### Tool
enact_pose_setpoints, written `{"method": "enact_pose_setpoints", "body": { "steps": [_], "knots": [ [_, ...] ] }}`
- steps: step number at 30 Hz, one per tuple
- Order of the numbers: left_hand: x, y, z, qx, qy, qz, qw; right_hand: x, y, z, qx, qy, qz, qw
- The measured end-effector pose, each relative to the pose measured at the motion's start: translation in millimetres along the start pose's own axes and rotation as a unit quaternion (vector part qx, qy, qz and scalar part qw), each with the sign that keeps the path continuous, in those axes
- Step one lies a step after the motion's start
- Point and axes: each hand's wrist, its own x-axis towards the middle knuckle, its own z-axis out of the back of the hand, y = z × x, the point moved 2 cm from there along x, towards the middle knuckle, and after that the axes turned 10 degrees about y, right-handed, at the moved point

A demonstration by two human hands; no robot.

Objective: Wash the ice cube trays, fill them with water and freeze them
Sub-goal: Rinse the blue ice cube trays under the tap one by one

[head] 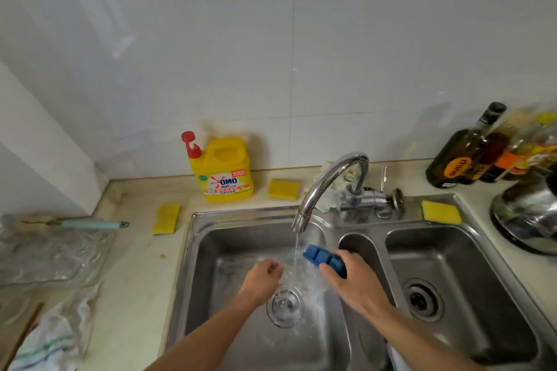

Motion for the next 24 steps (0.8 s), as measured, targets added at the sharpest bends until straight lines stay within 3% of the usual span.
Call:
{"method": "enact_pose_setpoints", "body": {
  "steps": [4,10,12,16,21,22,24],
  "knots": [
    [11,-10,-25,0.022,0.048,-0.016,0.998,-21,-13,19,-0.057,-0.09,0.01,0.994],
    [11,-28,-73,0.021,0.08,-0.024,0.996,-49,-35,71,-0.019,-0.254,0.077,0.964],
    [9,-36,-83,0.04,0.065,-0.038,0.996,-53,-49,81,-0.039,-0.245,0.055,0.967],
    [7,-52,-97,0.076,0.019,-0.054,0.995,-67,-84,84,-0.103,-0.14,-0.033,0.984],
    [4,-81,-130,0.048,-0.014,-0.06,0.997,-97,-104,117,-0.038,-0.293,0.073,0.953],
    [2,-88,-141,0.042,-0.02,-0.061,0.997,-103,-110,121,-0.047,-0.3,0.085,0.949],
    [-3,-103,-161,0.031,-0.028,-0.059,0.997,-110,-132,124,-0.088,-0.232,0.051,0.967]
  ]
}}
